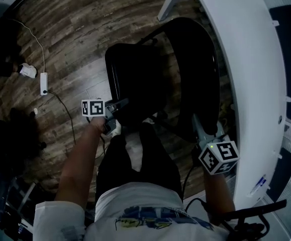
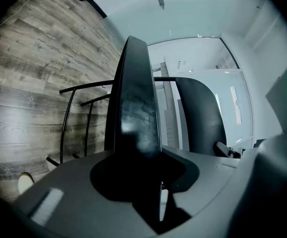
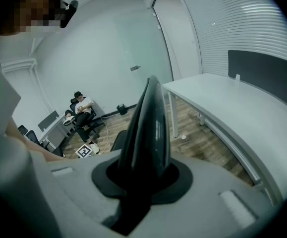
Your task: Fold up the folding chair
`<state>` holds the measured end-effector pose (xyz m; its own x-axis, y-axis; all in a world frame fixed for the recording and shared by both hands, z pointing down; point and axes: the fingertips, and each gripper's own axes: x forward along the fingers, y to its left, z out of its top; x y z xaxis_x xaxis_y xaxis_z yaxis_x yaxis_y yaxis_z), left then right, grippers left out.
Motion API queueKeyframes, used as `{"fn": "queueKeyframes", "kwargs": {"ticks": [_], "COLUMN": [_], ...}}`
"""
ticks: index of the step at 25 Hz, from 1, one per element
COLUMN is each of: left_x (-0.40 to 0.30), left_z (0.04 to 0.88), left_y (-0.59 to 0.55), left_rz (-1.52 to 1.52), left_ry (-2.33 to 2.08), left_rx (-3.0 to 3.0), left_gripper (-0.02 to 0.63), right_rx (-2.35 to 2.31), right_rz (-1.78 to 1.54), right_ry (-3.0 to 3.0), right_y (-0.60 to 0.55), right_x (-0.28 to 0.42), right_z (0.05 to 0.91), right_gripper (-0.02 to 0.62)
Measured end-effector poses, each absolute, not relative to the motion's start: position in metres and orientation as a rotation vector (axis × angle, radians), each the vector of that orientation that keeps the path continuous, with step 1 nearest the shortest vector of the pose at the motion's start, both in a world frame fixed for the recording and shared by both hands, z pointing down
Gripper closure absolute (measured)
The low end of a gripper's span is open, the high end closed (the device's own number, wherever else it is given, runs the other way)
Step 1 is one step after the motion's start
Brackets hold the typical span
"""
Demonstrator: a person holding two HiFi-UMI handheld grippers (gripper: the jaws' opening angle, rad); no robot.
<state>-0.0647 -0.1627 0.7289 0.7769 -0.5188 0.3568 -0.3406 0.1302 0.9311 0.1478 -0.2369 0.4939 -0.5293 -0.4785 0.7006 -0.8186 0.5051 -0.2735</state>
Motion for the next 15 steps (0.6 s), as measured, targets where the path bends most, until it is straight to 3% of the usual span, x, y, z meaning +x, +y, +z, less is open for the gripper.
{"fn": "queueKeyframes", "kwargs": {"ticks": [15], "left_x": [0.004], "left_z": [0.689], "left_y": [-0.186], "left_rz": [-0.002], "left_ry": [-0.881], "left_rx": [1.435], "left_gripper": [0.48], "right_rx": [1.064], "right_rz": [0.798], "right_ry": [-2.19], "right_y": [-0.232], "right_x": [0.155], "right_z": [0.472], "right_gripper": [0.531]}}
